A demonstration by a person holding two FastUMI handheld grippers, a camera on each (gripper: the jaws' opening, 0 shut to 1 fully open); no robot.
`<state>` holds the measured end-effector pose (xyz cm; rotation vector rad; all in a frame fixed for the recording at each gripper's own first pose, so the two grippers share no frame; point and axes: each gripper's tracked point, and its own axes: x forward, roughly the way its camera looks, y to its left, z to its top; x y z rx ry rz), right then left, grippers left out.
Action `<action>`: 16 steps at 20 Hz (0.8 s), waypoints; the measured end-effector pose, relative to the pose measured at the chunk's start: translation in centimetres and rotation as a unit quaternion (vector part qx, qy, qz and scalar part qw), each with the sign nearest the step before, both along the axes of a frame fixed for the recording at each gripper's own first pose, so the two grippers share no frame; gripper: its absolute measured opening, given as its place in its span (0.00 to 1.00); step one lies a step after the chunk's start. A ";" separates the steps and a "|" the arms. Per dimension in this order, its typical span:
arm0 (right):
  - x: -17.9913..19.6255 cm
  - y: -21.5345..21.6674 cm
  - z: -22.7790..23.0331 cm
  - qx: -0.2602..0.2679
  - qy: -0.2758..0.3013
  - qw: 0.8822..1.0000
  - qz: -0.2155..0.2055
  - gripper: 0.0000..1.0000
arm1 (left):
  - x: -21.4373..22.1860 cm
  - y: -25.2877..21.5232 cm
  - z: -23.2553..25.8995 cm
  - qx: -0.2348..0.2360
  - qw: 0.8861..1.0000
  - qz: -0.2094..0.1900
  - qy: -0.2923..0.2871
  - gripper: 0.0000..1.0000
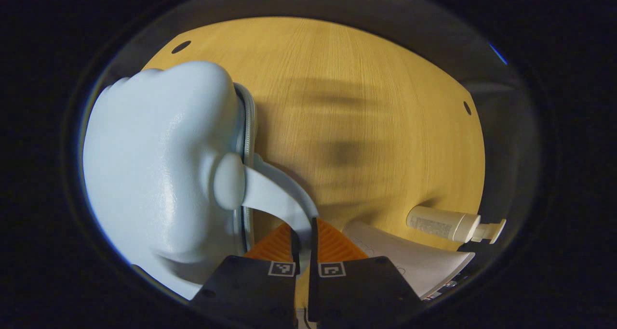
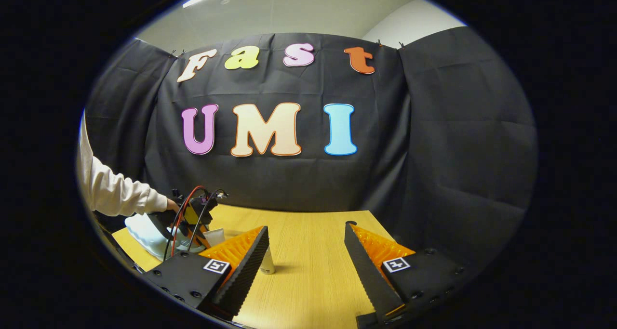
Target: First open the suitcase, pack the skin care products into it, and then close the suitcase.
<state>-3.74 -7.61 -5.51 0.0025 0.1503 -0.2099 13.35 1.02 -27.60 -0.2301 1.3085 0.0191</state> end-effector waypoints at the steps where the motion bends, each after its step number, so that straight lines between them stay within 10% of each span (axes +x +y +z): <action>1: 0.1 0.0 -0.1 -0.003 0.000 1.000 0.001 0.99 | 0.2 -0.1 0.1 -0.004 1.000 -0.002 -0.004 0.01; 16: 3.1 3.2 1.1 -0.016 -0.015 0.998 0.057 0.99 | -2.4 4.0 16.7 -0.079 0.991 -0.008 -0.107 0.00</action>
